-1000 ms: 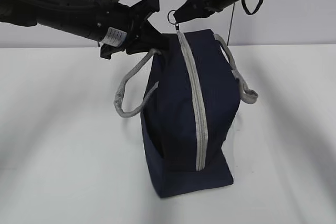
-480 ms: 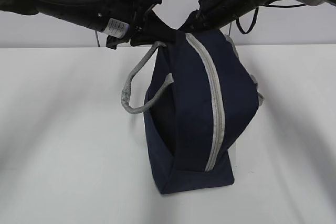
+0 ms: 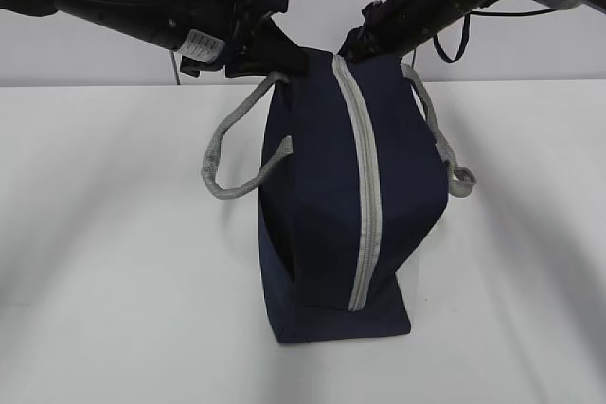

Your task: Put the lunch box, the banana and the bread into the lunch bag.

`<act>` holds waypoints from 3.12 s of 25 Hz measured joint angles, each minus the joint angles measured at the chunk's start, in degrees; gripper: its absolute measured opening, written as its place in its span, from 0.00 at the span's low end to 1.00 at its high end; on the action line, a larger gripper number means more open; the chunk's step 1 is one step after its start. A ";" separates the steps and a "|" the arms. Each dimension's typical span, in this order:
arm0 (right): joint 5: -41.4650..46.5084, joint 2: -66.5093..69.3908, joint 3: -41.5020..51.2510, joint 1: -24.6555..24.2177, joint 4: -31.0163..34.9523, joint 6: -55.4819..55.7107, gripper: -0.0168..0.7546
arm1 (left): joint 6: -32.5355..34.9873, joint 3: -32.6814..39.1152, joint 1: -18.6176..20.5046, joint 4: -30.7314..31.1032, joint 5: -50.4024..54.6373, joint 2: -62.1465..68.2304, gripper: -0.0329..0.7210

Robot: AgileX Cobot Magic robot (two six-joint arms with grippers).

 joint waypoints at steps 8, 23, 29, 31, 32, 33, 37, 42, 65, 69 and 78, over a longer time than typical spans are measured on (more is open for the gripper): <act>-2.88 -0.22 -5.89 0.00 -7.84 15.51 0.20 | 0.00 -0.55 0.06 4.17 -6.09 -0.58 0.56; 3.92 -5.25 -7.55 -0.24 -22.20 35.28 0.60 | -3.23 -0.91 2.45 11.59 -4.45 -2.40 0.83; 4.55 -8.49 -6.84 -0.24 -28.83 47.39 0.61 | -16.47 -0.91 3.97 32.24 -1.54 -6.68 0.83; 4.65 -10.23 -5.66 -0.24 -28.95 49.79 0.62 | -20.69 -0.91 3.97 38.74 0.86 -7.99 0.83; 4.65 -11.23 -4.88 -0.24 -28.62 50.43 0.62 | -22.38 -0.91 3.97 41.39 2.16 -8.71 0.83; 4.65 -12.29 -4.16 -0.24 -28.04 50.79 0.62 | -23.69 -0.91 3.97 43.31 3.21 -9.31 0.83; 4.65 -16.49 0.25 -0.24 -26.10 51.27 0.62 | -27.78 2.29 3.97 48.33 5.04 -13.66 0.82; 4.65 -25.41 11.46 -0.24 -26.10 51.53 0.62 | -30.27 12.53 3.97 51.07 5.17 -21.12 0.78; -6.87 -99.75 84.95 -0.14 -28.31 51.72 0.62 | -34.86 41.01 3.97 54.20 12.13 -62.50 0.77; -3.56 -113.42 90.77 -0.14 -30.64 52.00 0.62 | -36.20 47.23 3.97 56.45 14.64 -70.81 0.77; 5.73 -133.31 92.83 -0.14 -43.95 58.87 0.62 | -44.07 53.47 3.97 65.87 18.41 -85.59 0.77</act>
